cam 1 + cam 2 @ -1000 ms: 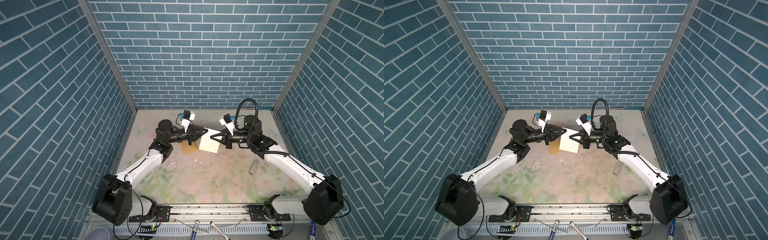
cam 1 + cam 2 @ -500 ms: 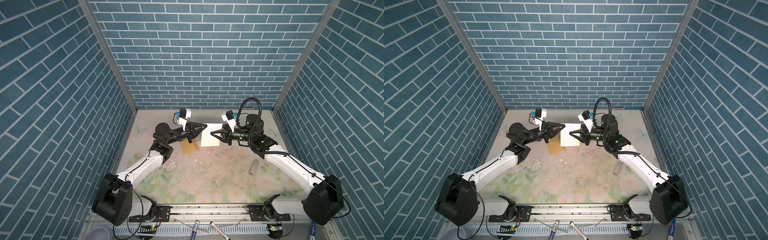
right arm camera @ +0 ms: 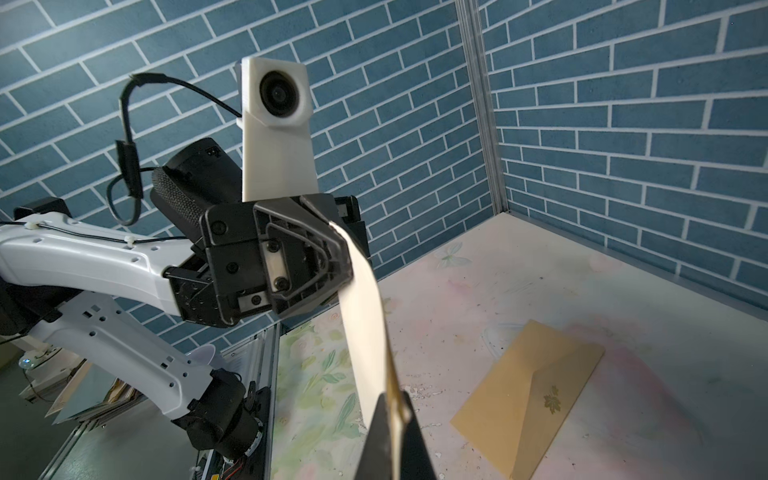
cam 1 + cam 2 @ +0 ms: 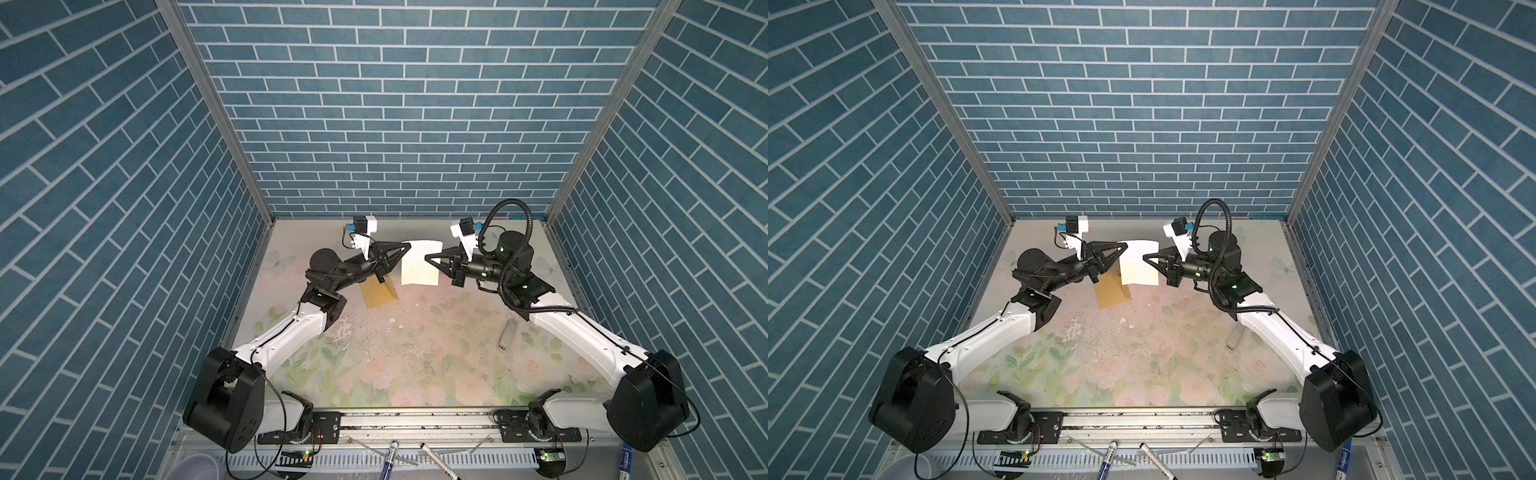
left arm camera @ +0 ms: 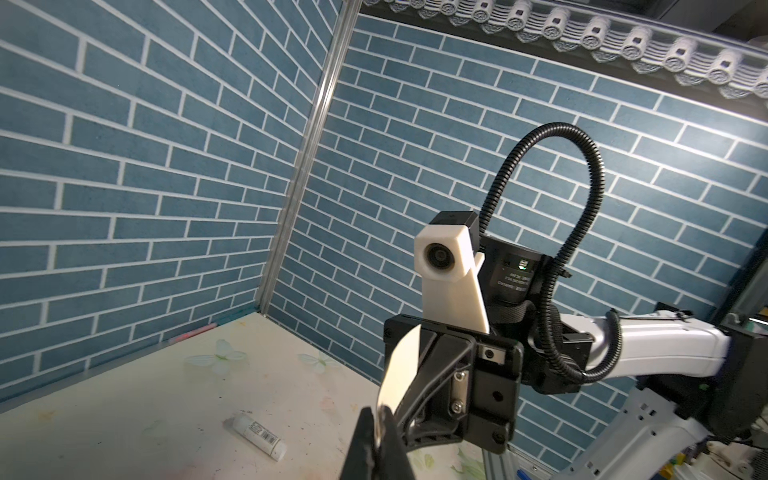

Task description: Place the letter into the envelope and seal it

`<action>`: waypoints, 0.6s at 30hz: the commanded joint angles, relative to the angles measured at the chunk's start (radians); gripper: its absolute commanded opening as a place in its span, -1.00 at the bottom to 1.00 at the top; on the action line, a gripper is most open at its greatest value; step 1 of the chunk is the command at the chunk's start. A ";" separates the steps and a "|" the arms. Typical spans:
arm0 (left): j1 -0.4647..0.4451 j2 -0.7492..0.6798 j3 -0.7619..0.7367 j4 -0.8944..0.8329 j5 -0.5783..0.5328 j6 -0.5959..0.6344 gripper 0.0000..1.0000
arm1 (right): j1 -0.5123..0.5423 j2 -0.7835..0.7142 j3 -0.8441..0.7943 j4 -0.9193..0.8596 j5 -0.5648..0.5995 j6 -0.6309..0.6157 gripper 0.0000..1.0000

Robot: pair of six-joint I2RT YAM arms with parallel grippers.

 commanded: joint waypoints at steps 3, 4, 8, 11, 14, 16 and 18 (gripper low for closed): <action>-0.003 -0.064 0.030 -0.344 -0.219 0.115 -0.31 | -0.026 -0.031 0.002 -0.090 0.111 -0.005 -1.00; -0.003 -0.072 0.041 -0.426 -0.274 0.129 -0.12 | -0.028 -0.032 0.019 -0.165 0.153 -0.034 -1.00; -0.009 -0.072 0.095 -0.693 -0.471 0.159 0.16 | -0.031 0.005 0.142 -0.532 0.313 -0.166 -1.00; -0.016 -0.035 0.131 -0.836 -0.588 0.139 0.36 | -0.032 0.028 0.191 -0.692 0.479 -0.222 -1.00; -0.022 0.028 0.177 -0.955 -0.663 0.096 0.59 | -0.032 0.030 0.201 -0.773 0.633 -0.275 -1.00; -0.024 0.082 0.204 -1.012 -0.694 0.056 0.61 | -0.032 0.027 0.198 -0.802 0.703 -0.322 -1.00; -0.025 0.138 0.225 -1.045 -0.720 0.006 0.65 | -0.032 0.013 0.166 -0.793 0.787 -0.356 -1.00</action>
